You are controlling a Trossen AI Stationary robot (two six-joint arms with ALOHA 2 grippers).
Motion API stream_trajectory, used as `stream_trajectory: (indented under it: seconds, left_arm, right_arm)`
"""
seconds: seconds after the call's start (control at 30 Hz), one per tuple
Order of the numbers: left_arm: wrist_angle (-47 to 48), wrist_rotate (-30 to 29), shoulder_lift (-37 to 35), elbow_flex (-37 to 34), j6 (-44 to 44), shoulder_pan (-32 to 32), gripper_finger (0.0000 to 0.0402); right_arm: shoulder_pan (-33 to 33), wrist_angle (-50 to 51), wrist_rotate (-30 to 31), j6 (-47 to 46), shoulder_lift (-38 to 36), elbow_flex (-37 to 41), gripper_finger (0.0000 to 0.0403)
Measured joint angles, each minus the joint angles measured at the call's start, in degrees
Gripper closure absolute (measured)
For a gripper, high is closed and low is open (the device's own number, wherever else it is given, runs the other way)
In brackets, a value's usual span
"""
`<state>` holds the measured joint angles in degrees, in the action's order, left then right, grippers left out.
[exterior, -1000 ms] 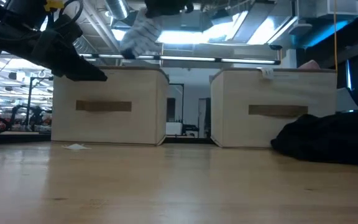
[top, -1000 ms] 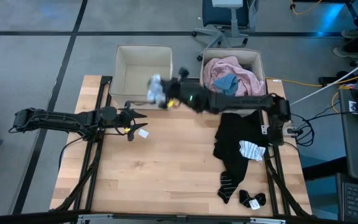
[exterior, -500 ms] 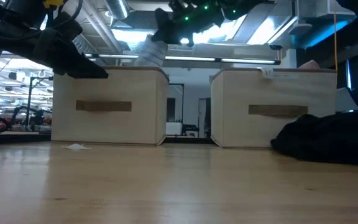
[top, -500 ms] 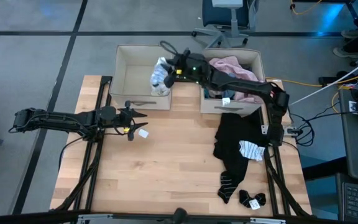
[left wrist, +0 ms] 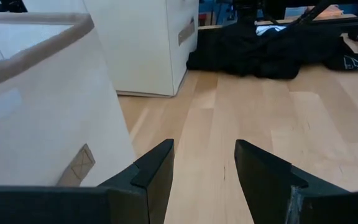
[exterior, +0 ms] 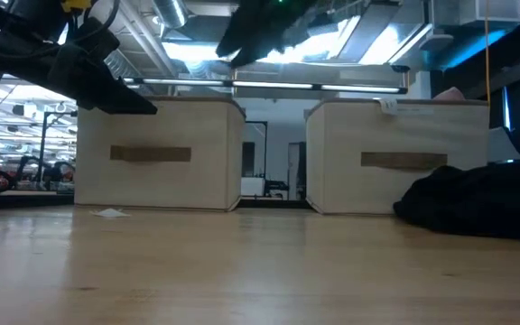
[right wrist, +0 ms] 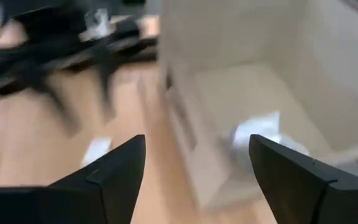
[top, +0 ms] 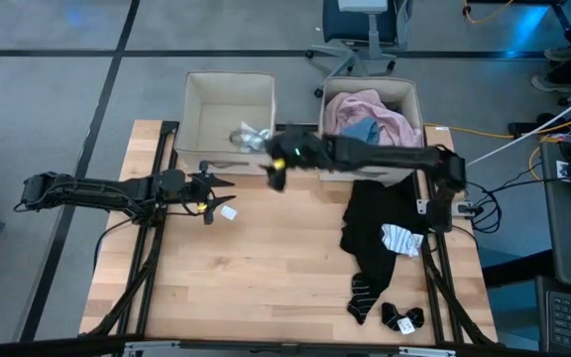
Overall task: Sort clothes
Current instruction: Put the white stripe sock into the left laundry organizer
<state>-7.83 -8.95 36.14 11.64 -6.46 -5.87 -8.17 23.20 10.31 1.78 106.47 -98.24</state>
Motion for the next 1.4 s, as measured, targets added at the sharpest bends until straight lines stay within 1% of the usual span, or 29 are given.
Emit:
stream_trajectory:
  seconds: [0.1, 0.27, 0.4, 0.5, 0.6, 0.67, 0.77, 1.03, 1.1, 1.2, 1.33, 1.4]
  left_arm:
    - [0.59, 0.00, -0.02, 0.00, 0.02, 0.00, 0.0240]
    - [2.50, 0.00, 0.00, 0.00, -1.02, 0.02, 0.0240]
    - [2.00, 0.00, 0.00, 0.00, -2.07, 0.00, 0.0240]
    - [2.00, 0.00, 0.00, 0.00, -2.24, 0.00, 0.0240]
    - [1.71, 0.00, 0.00, 0.00, -2.30, 0.01, 0.0240]
    - [1.32, 0.00, 0.00, 0.00, -2.17, 0.00, 0.0240]
    - [1.19, 0.00, 0.00, 0.00, -2.17, 0.00, 0.0240]
    - [0.52, 0.00, 0.00, 0.00, -1.90, 0.01, 0.0240]
    - [0.05, 0.00, -0.01, 0.00, -1.72, 0.01, 0.0240]
    - [-0.84, 0.00, -0.02, 0.00, -1.18, 0.00, 0.0240]
    - [-0.84, 0.00, 0.00, 0.00, -1.08, 0.00, 0.0240]
    - [-0.84, -0.02, 0.00, 0.00, -1.43, 0.02, 0.0240]
  right_arm:
    - [5.93, 10.62, 5.52, -4.50, -3.53, -0.16, 0.0116]
    - [15.36, 29.71, 16.12, -19.10, -6.05, -0.09, 0.0116]
    - [21.29, 43.39, 24.23, -34.01, -6.50, -0.08, 0.0116]
    - [25.11, 54.20, 27.84, -46.51, -6.54, 0.67, 0.0116]
    - [28.32, 63.41, 30.16, -59.12, -7.40, 3.74, 0.0116]
    - [29.96, 66.90, 29.58, -66.61, -8.76, 6.63, 0.0116]
    - [31.53, 66.24, 26.26, -72.78, -12.34, 12.93, 0.0116]
    - [34.95, 66.59, 10.37, -87.91, -24.14, 31.90, 0.0116]
    - [34.83, 66.84, 6.05, -89.81, -26.95, 35.26, 0.0116]
    - [34.78, 65.61, 2.73, -90.33, -30.21, 38.57, 0.0116]
    - [34.85, 63.55, -2.43, -91.43, -32.44, 41.92, 0.0116]
    - [34.85, 63.22, -3.70, -91.09, -32.58, 43.42, 0.0116]
